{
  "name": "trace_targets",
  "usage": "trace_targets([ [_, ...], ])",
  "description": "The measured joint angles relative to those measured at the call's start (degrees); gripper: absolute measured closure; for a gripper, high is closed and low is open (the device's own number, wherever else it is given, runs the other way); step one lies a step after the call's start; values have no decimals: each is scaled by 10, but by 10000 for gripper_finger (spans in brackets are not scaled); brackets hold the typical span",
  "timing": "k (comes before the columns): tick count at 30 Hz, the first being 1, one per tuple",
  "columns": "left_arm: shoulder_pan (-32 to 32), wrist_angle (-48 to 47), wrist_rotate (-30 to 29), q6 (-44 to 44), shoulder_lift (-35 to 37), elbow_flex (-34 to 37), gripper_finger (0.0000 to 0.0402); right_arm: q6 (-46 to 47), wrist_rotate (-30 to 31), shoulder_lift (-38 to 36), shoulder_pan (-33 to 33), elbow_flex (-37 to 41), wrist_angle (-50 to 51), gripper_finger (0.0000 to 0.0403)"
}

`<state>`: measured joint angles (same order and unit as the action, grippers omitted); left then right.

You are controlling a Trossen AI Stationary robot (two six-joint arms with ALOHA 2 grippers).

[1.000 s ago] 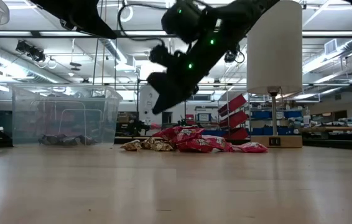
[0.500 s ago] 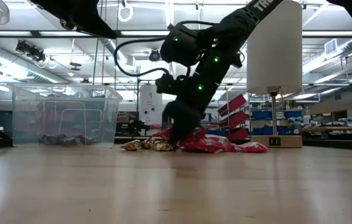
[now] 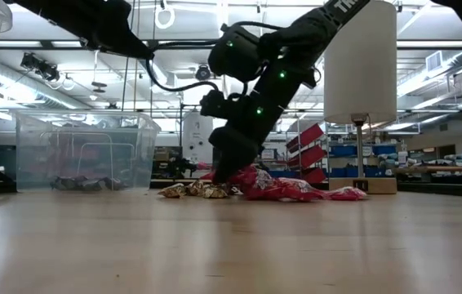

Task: Sort candy
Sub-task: Put the gold chocolate into the bottom right transparent bin

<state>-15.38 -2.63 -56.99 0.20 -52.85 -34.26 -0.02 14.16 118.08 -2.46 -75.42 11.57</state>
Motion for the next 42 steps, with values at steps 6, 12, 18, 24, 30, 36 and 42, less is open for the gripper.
trace_targets([
  [6,0,0,0,-2,0,0,319,-50,-21,0,-2,0,-6,366],
  [12,0,-1,0,-3,0,0,319,-72,-23,0,-2,0,-6,286],
  [18,0,-2,0,-3,0,0,319,-72,-24,0,-2,0,-7,217],
  [24,0,-2,0,-3,0,0,319,-57,-29,-1,-2,11,-10,187],
  [30,0,-3,0,-2,0,0,319,-36,-29,-1,-3,27,-18,193],
  [36,0,-1,18,15,0,0,319,-43,-33,-1,-3,27,-32,205],
  [42,-1,34,153,32,-12,0,319,-46,-34,-1,-4,27,-33,220],
])
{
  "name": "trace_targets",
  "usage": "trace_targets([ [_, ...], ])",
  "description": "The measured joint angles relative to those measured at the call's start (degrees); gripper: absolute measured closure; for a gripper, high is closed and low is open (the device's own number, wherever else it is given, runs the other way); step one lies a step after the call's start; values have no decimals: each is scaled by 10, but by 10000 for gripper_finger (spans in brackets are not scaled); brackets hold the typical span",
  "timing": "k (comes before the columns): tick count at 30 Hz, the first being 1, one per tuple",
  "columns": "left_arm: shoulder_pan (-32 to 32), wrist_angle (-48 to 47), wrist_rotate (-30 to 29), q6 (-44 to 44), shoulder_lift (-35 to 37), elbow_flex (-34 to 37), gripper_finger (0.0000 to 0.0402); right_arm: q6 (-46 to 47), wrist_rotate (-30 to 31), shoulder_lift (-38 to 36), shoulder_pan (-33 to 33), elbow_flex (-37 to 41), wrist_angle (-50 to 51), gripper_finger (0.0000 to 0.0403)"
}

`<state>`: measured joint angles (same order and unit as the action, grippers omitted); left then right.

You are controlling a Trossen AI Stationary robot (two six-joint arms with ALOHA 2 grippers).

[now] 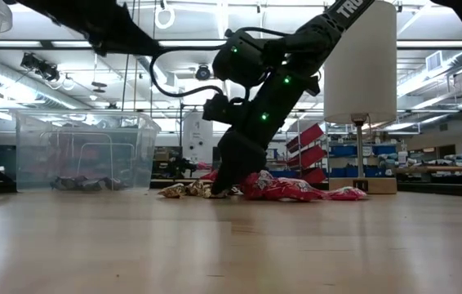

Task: Sort candy
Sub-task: Put the gold chocolate into the bottom right transparent bin

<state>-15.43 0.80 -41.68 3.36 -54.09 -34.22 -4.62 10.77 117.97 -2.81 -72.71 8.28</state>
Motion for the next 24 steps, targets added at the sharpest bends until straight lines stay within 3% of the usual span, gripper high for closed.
trace_targets([
  [4,-3,53,83,-24,-21,0,319,-1,-3,0,0,0,-2,229],
  [9,-4,116,143,-65,-62,0,319,-1,-4,0,0,0,-2,237],
  [24,-4,148,144,-91,-93,0,319,0,-4,0,0,0,-1,251],
])
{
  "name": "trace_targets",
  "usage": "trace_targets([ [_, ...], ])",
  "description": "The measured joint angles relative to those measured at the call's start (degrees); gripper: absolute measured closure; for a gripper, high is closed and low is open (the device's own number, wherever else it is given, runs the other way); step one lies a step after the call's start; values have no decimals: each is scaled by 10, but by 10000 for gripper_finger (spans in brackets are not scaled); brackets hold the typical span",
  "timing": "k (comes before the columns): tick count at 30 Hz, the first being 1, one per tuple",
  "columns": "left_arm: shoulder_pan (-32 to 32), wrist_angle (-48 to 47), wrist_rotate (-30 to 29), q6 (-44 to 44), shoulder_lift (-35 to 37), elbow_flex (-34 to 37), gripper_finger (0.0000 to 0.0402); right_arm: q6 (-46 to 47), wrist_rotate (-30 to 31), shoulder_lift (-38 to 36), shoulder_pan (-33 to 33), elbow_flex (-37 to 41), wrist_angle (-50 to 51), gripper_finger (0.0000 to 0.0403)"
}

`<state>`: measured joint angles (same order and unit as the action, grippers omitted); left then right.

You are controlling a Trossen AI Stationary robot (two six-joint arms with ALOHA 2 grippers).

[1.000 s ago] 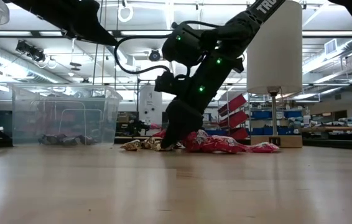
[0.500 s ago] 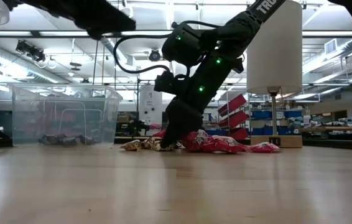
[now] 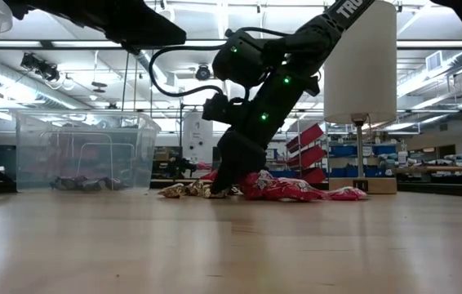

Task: Sort candy
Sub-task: Put the gold chocolate into the bottom right transparent bin

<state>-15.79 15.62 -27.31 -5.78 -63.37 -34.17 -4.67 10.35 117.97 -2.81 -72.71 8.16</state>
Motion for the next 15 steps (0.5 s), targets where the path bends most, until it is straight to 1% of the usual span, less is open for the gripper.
trace_targets([
  [6,0,0,-2,0,0,0,319,1,3,0,0,0,0,275],
  [15,0,0,-7,0,0,0,319,0,5,0,0,-1,3,325],
])
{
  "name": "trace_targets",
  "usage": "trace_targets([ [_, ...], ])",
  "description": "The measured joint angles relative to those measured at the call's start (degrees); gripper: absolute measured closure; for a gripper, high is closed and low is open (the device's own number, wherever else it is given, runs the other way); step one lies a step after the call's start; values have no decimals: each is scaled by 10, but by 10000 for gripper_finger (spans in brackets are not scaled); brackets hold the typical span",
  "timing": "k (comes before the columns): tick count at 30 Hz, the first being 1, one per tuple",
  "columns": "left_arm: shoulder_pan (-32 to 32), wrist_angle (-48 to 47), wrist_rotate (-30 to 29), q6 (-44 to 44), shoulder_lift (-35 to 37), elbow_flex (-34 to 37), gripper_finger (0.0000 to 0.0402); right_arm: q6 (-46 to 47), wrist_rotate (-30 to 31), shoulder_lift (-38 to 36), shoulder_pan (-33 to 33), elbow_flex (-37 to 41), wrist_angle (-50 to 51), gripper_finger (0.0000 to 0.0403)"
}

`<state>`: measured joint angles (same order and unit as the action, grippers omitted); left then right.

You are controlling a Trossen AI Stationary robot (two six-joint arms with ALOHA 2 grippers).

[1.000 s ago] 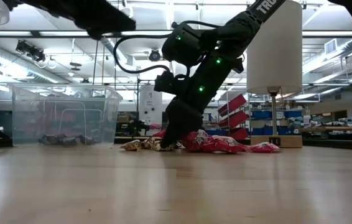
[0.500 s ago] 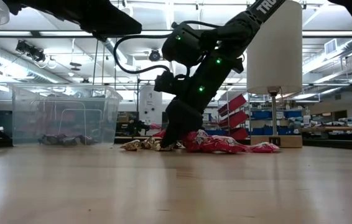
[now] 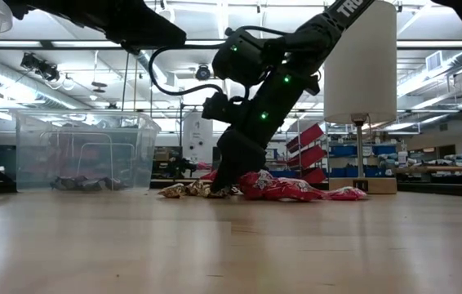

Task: Sort candy
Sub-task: Put the gold chocolate into the bottom right transparent bin

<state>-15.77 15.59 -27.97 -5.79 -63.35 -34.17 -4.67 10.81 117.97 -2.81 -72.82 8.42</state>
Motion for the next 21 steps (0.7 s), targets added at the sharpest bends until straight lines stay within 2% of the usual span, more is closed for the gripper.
trace_targets([
  [11,0,0,0,0,0,0,319,0,0,0,0,0,16,396],
  [21,0,0,-1,0,0,0,319,14,-9,0,17,0,22,403],
])
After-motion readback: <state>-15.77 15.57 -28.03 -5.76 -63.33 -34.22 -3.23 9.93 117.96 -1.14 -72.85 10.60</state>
